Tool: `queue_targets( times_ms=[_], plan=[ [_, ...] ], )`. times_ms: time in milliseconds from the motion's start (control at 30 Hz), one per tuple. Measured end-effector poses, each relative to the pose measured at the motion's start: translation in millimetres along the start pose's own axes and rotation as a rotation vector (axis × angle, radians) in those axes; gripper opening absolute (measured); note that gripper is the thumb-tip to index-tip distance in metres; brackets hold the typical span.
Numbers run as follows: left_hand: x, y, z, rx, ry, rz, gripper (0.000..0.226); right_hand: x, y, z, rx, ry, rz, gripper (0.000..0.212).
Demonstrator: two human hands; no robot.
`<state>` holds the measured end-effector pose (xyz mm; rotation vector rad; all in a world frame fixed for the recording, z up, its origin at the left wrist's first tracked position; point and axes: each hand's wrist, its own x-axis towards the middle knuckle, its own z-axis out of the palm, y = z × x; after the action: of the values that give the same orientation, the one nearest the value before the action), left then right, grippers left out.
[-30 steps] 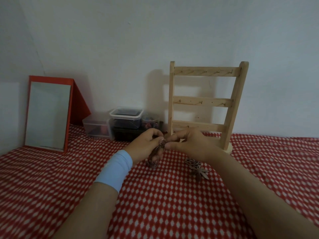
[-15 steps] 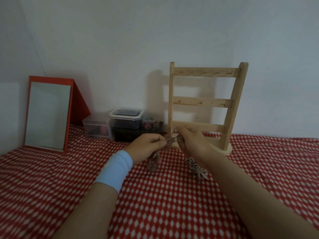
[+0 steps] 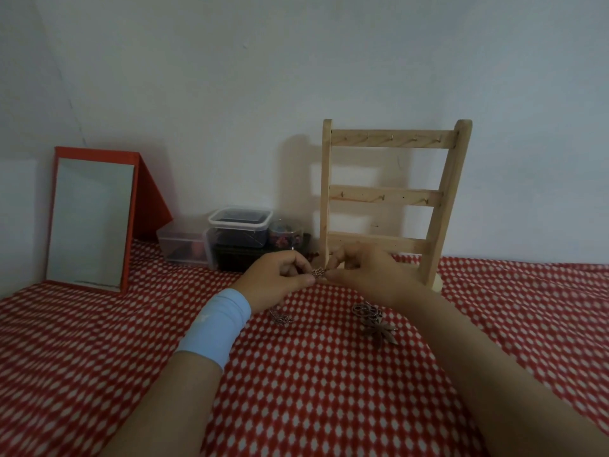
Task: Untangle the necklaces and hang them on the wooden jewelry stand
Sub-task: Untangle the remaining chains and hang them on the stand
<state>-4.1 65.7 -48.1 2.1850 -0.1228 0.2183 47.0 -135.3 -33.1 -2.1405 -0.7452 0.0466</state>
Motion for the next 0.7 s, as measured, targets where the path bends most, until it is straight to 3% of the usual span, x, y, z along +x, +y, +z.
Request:
queue_targets(
  times_ms=[233, 400, 700],
  plan=[
    [2, 2, 4, 0.256, 0.049, -0.007, 0.010, 2, 0, 2, -0.025, -0.039, 0.005, 0.011],
    [0, 12, 13, -0.076, 0.050, -0.001, 0.012, 3, -1, 6, 0.079, 0.040, 0.043, 0.021],
    [3, 6, 8, 0.079, 0.038, 0.041, 0.024, 1, 4, 6, 0.121, 0.001, 0.036, 0.021]
  ],
)
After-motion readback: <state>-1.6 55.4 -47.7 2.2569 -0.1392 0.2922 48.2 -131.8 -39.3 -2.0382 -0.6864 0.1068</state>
